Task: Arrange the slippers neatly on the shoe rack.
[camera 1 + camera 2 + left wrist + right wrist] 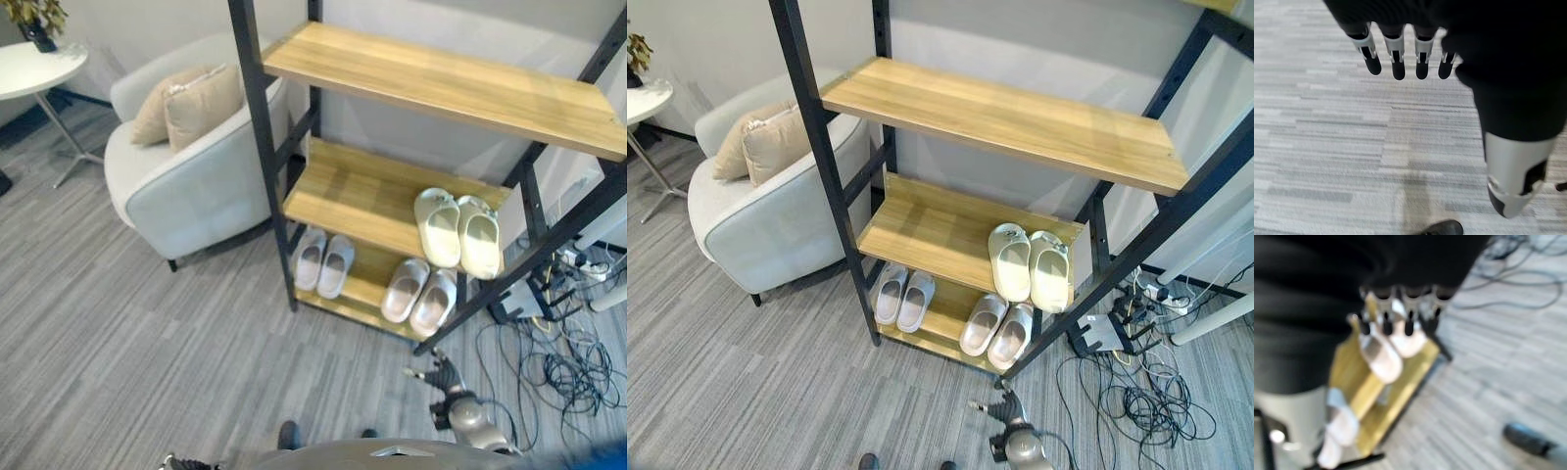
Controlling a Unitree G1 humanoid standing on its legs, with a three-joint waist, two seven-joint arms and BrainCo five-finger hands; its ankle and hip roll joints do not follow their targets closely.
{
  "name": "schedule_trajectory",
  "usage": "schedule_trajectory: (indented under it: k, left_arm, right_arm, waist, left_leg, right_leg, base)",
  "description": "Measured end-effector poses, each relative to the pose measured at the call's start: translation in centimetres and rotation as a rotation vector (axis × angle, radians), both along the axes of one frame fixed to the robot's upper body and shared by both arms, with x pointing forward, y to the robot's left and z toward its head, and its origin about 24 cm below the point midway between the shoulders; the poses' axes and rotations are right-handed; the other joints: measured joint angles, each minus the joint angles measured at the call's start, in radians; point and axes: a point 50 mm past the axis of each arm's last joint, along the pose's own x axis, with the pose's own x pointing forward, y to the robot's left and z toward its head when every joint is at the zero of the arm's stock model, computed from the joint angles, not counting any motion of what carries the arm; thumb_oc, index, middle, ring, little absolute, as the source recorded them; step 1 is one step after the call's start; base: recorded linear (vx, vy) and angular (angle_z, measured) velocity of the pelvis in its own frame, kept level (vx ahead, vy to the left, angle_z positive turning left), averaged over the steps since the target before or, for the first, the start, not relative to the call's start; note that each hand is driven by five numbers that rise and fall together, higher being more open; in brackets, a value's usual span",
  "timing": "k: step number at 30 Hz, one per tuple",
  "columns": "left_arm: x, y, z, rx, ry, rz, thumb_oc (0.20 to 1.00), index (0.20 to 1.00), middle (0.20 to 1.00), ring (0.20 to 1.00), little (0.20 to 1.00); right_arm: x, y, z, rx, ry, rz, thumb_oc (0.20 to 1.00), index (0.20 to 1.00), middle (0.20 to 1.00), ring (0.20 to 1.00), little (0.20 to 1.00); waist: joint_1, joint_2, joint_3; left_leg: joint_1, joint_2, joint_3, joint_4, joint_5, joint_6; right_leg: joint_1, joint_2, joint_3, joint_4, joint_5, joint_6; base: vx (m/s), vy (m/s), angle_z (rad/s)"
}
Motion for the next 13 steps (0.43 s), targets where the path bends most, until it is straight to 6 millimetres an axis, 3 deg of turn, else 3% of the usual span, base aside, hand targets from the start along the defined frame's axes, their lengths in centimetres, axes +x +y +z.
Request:
schedule_trajectory:
  k: [4, 6, 8, 11, 13]
  left_arm:
    - [-0.4, -1.2, -0.8, -0.274, -0.005, 0.110, 1.000, 1.000, 1.000, 1.000, 1.000]
    - [-0.8, -1.8, -1.1, -0.353, 0.004, 0.127, 1.000, 1.000, 1.000, 1.000, 1.000]
    - [-0.5, -2.2, -1.2, -0.394, -0.003, 0.127, 1.000, 1.000, 1.000, 1.000, 1.000]
    - [-1.1, -3.4, -1.4, -0.442, -0.020, 0.145, 1.000, 1.000, 1.000, 1.000, 1.000]
    - [-1.3, -4.2, -1.6, -0.467, -0.009, 0.155, 1.000, 1.000, 1.000, 1.000, 1.000]
  right_arm:
    - [-5.5, -1.9, -1.5, -0.068, 0.149, -0.087, 1.000, 1.000, 1.000, 1.000, 1.000]
    - [-6.5, -2.2, -1.6, -0.082, 0.169, -0.099, 1.000, 1.000, 1.000, 1.000, 1.000]
    - [-8.7, -2.6, -2.0, -0.087, 0.238, -0.124, 1.000, 1.000, 1.000, 1.000, 1.000]
    - [-11.2, -4.9, -1.9, -0.105, 0.328, -0.241, 1.000, 1.000, 1.000, 1.000, 1.000]
    - [-11.7, -6.1, -1.7, -0.112, 0.344, -0.291, 1.000, 1.000, 1.000, 1.000, 1.000]
  waist:
    - [-0.009, 0.004, -0.033]
    - [-0.016, 0.004, -0.034]
    - [-0.025, 0.007, -0.034]
    - [-0.028, 0.036, -0.037]
    - [-0.041, 0.053, -0.032]
  left_leg:
    - [0.010, 0.000, 0.008, 0.000, 0.000, 0.002]
    - [0.019, 0.003, 0.019, 0.000, -0.005, -0.002]
    - [0.024, 0.005, 0.027, 0.000, -0.007, -0.004]
    - [0.037, 0.000, 0.039, 0.000, -0.010, -0.001]
    - [0.037, 0.000, 0.047, 0.000, -0.010, 0.000]
  right_leg:
    - [0.006, -0.001, 0.006, 0.000, 0.000, 0.000]
    - [0.012, 0.001, 0.018, 0.000, -0.001, 0.000]
    - [0.012, 0.003, 0.028, 0.000, -0.006, 0.000]
    - [0.020, -0.002, 0.040, 0.000, -0.005, 0.003]
    - [0.019, -0.002, 0.048, 0.000, -0.001, 0.007]
  base:
    - [-0.04, 0.039, -0.05]
    - [-0.04, 0.033, -0.18]
    - [-0.08, 0.067, -0.13]
    - [-0.06, 0.043, -0.09]
    - [-0.07, 0.033, -0.13]
